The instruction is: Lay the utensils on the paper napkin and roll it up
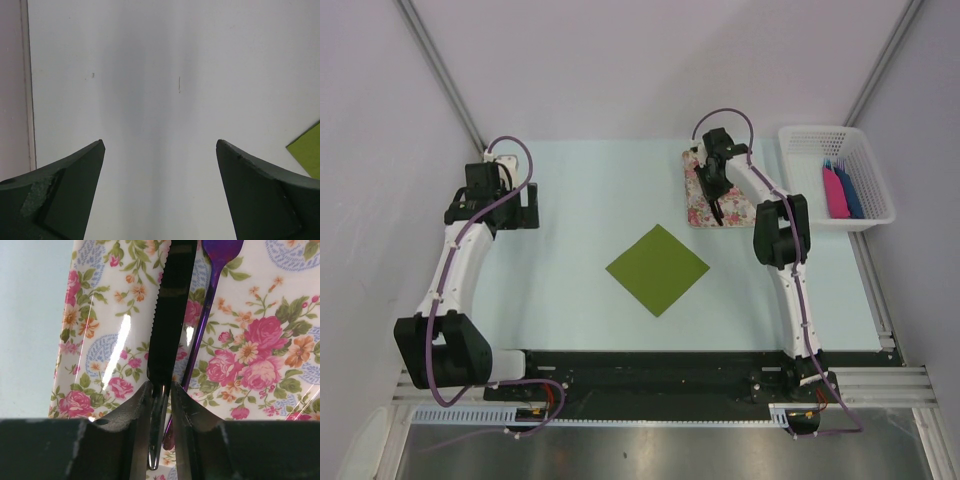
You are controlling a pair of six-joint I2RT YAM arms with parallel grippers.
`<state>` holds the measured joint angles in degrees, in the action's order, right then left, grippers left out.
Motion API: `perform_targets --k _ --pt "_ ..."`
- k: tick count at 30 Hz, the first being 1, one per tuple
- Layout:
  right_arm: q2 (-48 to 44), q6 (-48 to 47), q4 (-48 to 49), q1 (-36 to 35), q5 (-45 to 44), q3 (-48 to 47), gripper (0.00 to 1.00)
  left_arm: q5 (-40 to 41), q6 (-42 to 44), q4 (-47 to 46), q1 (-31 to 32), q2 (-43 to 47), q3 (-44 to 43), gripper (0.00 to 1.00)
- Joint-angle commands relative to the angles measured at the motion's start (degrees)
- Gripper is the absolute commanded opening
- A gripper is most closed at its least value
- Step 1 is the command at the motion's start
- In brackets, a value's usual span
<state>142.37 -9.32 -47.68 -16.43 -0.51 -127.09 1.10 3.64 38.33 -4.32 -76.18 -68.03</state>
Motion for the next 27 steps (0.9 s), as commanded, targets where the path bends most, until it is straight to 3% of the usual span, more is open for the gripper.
perform_targets --k 1,8,12,16,20,26,27 --pt "4.8 -0.7 -5.8 0.2 0.0 -0.1 0.27 -0.2 1.7 0.4 -0.2 0.4 -2.2 0.99" --pt "4.3 0.5 -6.5 0.9 1.9 1.6 0.24 -0.3 2.1 0.0 -0.2 -0.1 -2.1 0.99" --pt "2.3 0.3 -6.6 1.1 3.5 3.0 0.38 -0.6 2.2 0.0 -0.1 -0.5 -2.2 0.99" --pt "2.0 -0.1 -7.3 1.1 3.8 3.9 0.37 -0.7 2.1 -0.4 -0.2 -0.9 -1.9 0.99" --pt "3.1 -0.2 -7.3 1.0 3.2 3.6 0.33 -0.7 2.1 -0.6 -0.2 -1.1 -1.9 0.99" --pt "3.6 -0.8 -7.2 1.3 3.0 3.1 0.15 -0.7 2.2 -0.6 -0.2 -1.4 -2.3 0.99" --pt "3.6 -0.9 -7.3 1.4 2.8 2.8 0.07 -0.7 2.4 -0.6 -0.2 -1.5 -2.4 0.99"
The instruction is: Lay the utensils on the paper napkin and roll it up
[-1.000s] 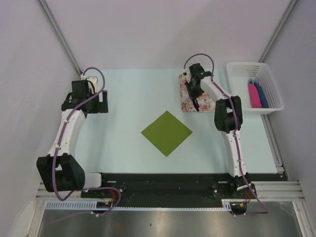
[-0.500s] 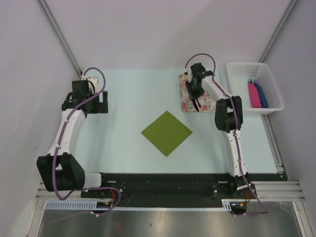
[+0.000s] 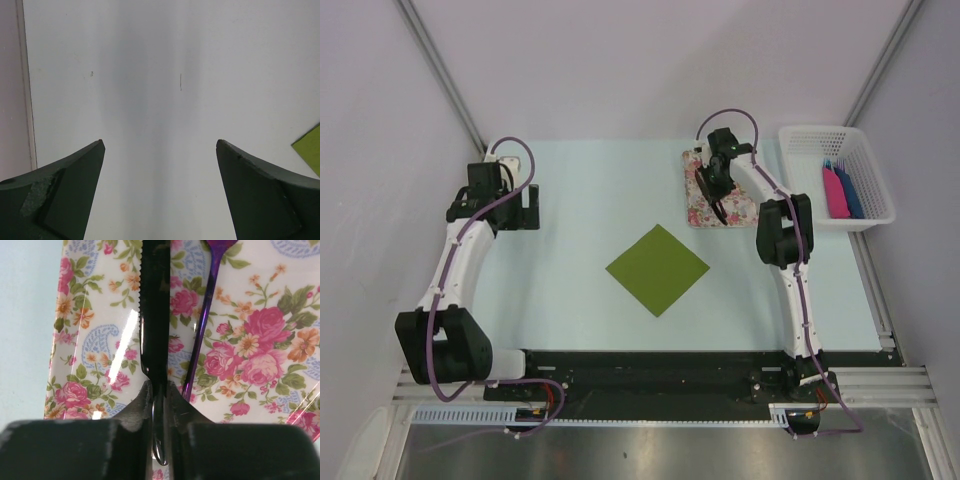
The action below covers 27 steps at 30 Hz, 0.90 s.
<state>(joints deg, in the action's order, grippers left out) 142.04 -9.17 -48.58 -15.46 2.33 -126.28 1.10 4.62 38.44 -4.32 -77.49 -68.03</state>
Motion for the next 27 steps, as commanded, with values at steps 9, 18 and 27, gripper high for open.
perform_targets --k 9,18,27 --pt "-2.3 1.2 -3.5 1.9 3.7 0.9 0.0 -2.1 1.1 -2.4 -0.2 -0.6 -3.1 0.99" --pt "-7.6 5.4 -1.4 1.6 3.6 0.9 0.0 -1.8 -0.1 -3.4 -0.2 -0.4 -2.9 1.0" --pt "-13.2 10.8 -0.6 -0.4 1.7 3.7 0.0 0.3 -2.1 -4.9 -0.2 0.1 -1.8 1.0"
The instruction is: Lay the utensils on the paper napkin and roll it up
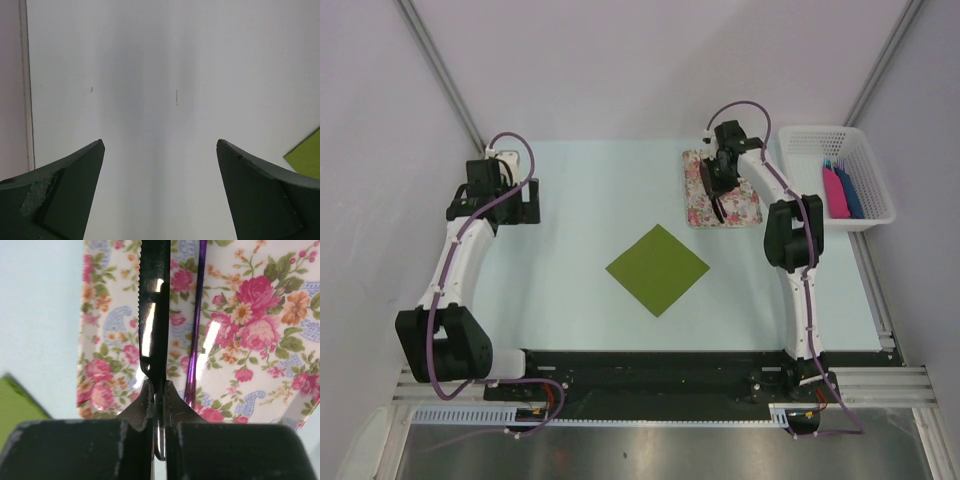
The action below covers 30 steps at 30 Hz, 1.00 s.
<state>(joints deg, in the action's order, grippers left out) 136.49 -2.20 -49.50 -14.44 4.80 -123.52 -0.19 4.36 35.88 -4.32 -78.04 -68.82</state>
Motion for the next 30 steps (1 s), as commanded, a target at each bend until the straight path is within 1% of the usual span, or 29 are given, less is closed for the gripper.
perform_targets --k 1,5,6,8,11,12,13,16,17,19,20,22,23,26,30 --pt "-8.3 4.6 0.4 -2.3 -0.5 1.7 0.0 2.1 -2.1 -2.7 -0.3 0.8 -0.7 1.0" --pt "-14.0 8.5 2.0 -5.8 -0.9 8.5 0.0 2.2 -3.1 -4.1 -0.2 1.3 0.9 0.99" --pt "-15.2 10.7 3.4 -6.5 -1.0 11.8 0.0 2.0 -3.4 -4.3 -0.2 1.3 1.3 1.0" --pt "-18.8 13.7 4.8 -8.7 -1.5 15.4 0.0 1.4 -3.9 -4.6 -0.3 1.2 2.4 1.0" --pt "-23.0 20.5 7.1 -11.3 -2.1 22.4 0.0 1.2 -4.0 -4.6 -0.2 1.0 3.0 1.0" --pt "-24.1 24.7 8.5 -11.8 -2.2 24.5 0.0 1.5 -4.0 -4.7 -0.2 1.0 3.3 1.0" --pt "-25.0 26.0 9.5 -12.7 -4.1 27.8 0.0 1.8 -4.0 -5.3 -0.3 1.2 4.1 1.0" --pt "-28.3 27.7 11.9 -18.2 -11.0 31.0 0.0 2.8 -4.0 -8.0 -0.2 2.3 7.0 1.0" --pt "-29.4 28.7 12.3 -18.7 -11.0 33.0 0.0 2.9 -4.0 -8.6 -0.2 2.5 7.7 1.0" --pt "-29.7 31.4 12.5 -20.8 -12.3 34.0 0.0 3.3 -3.9 -9.8 -0.3 3.1 9.3 1.0" --pt "-29.4 32.1 11.7 -21.4 -13.4 33.9 0.0 3.3 -6.1 -10.0 -0.2 3.6 9.7 1.0" --pt "-28.8 33.8 11.2 -23.0 -15.5 33.7 0.0 3.0 -6.9 -10.5 -0.3 4.1 10.8 1.0" --pt "-28.3 35.8 10.3 -23.4 -15.7 32.6 0.0 3.2 -7.6 -10.7 -0.3 4.8 11.2 1.0" --pt "-25.7 37.7 9.3 -24.7 -15.0 30.6 0.0 4.0 -8.5 -11.9 -0.2 6.2 13.2 1.0" --pt "-22.9 38.8 9.7 -26.3 -15.8 28.7 0.0 4.2 -9.0 -12.8 -0.3 9.9 15.7 1.0"
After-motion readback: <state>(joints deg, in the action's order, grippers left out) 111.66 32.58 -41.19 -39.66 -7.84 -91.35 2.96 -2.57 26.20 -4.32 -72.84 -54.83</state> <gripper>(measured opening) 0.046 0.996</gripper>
